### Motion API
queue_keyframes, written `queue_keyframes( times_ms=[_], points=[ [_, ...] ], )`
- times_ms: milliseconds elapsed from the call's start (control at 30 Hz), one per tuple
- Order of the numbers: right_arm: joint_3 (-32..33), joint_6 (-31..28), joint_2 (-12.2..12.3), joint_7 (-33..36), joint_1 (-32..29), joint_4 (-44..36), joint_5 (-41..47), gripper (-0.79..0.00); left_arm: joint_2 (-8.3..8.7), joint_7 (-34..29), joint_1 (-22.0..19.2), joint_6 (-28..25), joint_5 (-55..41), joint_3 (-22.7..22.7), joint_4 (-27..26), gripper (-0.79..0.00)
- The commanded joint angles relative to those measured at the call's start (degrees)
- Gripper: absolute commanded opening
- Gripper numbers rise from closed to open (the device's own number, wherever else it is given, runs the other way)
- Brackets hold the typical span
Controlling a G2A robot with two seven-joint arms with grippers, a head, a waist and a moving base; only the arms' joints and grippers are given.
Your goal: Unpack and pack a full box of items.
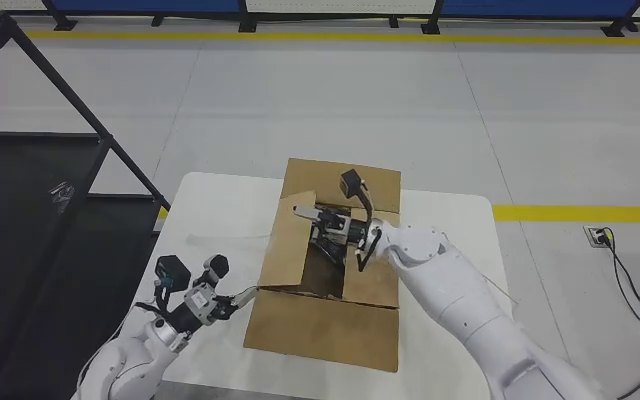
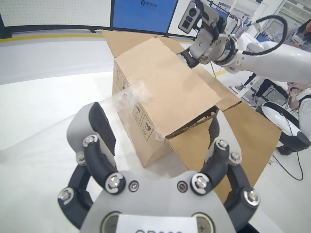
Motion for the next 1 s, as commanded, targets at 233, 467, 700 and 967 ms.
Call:
queue_keyframes(
  times_ms=[233, 467, 700, 967],
  points=[
    [-0.83, -3.48, -2.10, -7.49, 0.86, -1.78, -4.12, 0.000, -0.38, 1.13, -0.59, 5.57, 4.45, 2.66, -1.26, 0.000],
    [-2.18, -5.49, -4.24, -8.28, 0.51, -2.43, -4.30, 0.000, -1.17, 3.32, -2.58, 11.61, 2.82, 5.33, -0.04, 0.000],
    [-2.10, -8.07, -5.81, -0.25, 1.56, 0.69, -0.71, 0.000, -1.58, 4.43, -3.38, 15.04, -0.34, 5.20, 0.64, 0.000],
    [0.85, -13.20, -5.05, 7.17, 2.13, 2.84, -0.48, 0.000, -1.39, 4.67, -1.50, 16.01, -1.63, 2.17, 0.74, 0.000]
  ],
)
